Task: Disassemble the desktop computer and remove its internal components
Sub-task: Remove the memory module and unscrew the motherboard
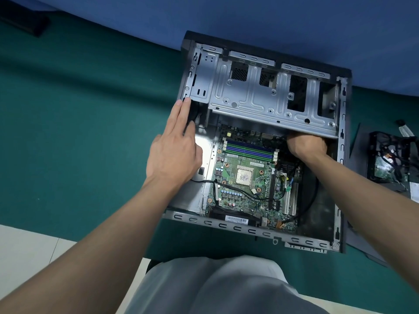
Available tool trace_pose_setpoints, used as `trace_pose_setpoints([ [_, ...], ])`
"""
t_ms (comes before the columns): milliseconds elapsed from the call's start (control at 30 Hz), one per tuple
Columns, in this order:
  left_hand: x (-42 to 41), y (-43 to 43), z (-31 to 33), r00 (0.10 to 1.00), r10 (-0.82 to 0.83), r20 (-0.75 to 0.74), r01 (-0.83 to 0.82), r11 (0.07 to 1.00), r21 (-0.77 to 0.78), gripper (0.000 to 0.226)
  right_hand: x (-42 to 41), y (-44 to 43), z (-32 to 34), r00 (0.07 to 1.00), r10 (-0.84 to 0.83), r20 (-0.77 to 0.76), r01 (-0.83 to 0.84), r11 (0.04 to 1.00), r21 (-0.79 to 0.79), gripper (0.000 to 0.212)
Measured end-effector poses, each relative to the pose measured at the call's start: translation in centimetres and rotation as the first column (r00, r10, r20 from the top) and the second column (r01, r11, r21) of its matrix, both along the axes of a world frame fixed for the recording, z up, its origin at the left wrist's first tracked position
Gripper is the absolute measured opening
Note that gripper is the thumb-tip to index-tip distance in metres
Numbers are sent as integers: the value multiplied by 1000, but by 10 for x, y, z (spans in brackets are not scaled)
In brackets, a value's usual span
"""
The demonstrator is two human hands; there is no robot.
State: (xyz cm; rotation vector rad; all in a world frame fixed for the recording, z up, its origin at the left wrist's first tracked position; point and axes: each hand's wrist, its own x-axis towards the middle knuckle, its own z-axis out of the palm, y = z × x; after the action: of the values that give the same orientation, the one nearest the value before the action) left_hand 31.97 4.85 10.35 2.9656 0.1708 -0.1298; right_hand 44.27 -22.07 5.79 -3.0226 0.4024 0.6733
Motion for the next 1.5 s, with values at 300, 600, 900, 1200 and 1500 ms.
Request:
trace_pose_setpoints([
  [300,0,1,-2,1000,0,6,0,1000,2,45,-16,5,3,961,-215,177,187,969,162,28],
  [600,-1,1,-3,999,-20,25,20,1000,24,48,-84,18,19,837,-397,377,56,748,662,12],
  [900,-22,-52,21,979,-168,119,202,888,-412,46,-126,11,61,799,-556,227,28,412,911,22],
  [1200,-21,-130,32,979,-199,37,181,781,-598,50,-142,-25,79,769,-608,197,-5,303,953,27],
  [1500,-13,-179,42,964,-208,168,267,787,-556,24,-145,-78,79,746,-666,11,56,80,995,16],
])
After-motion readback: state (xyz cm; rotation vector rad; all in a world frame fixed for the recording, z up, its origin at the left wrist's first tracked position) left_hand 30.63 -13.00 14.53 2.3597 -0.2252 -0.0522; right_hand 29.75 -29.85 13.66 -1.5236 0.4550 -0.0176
